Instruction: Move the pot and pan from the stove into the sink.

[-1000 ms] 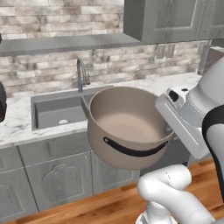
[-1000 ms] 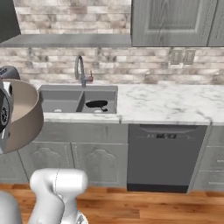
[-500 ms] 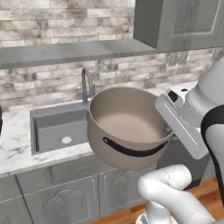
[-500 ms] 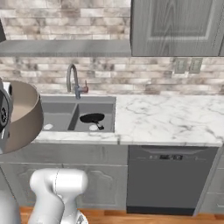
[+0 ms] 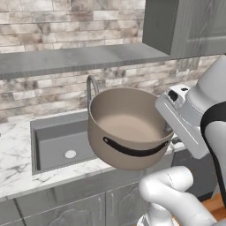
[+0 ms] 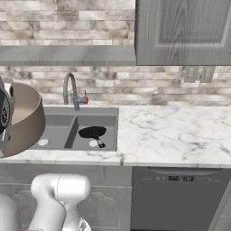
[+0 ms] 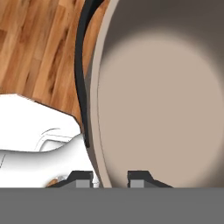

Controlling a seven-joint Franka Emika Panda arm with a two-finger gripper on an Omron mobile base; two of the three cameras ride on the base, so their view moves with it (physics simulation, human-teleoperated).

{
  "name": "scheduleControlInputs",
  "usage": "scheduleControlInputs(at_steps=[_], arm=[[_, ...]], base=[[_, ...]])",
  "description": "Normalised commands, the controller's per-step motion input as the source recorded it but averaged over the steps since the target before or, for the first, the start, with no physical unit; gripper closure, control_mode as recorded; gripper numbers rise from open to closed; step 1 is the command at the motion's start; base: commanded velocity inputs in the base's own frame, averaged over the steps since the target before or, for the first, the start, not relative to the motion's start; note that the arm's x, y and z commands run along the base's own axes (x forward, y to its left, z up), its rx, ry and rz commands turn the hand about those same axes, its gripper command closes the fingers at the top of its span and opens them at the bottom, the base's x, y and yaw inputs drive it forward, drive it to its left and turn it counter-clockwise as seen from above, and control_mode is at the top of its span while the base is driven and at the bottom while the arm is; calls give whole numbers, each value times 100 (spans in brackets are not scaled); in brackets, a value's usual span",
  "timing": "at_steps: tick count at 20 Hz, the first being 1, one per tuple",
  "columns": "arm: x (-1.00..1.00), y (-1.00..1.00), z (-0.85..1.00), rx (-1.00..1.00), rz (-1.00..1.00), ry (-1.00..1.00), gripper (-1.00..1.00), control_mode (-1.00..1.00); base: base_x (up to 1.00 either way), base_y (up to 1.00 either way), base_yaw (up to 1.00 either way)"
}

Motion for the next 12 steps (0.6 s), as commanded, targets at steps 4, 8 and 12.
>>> scheduleControlInputs(at_steps=[4,8,12], arm=[[39,4,-7,1,0,0,100,-100],[56,13,-21,1,0,0,100,-100],[46,12,-28,1,0,0,100,-100]], base=[[0,0,0],[0,0,0],[0,0,0]])
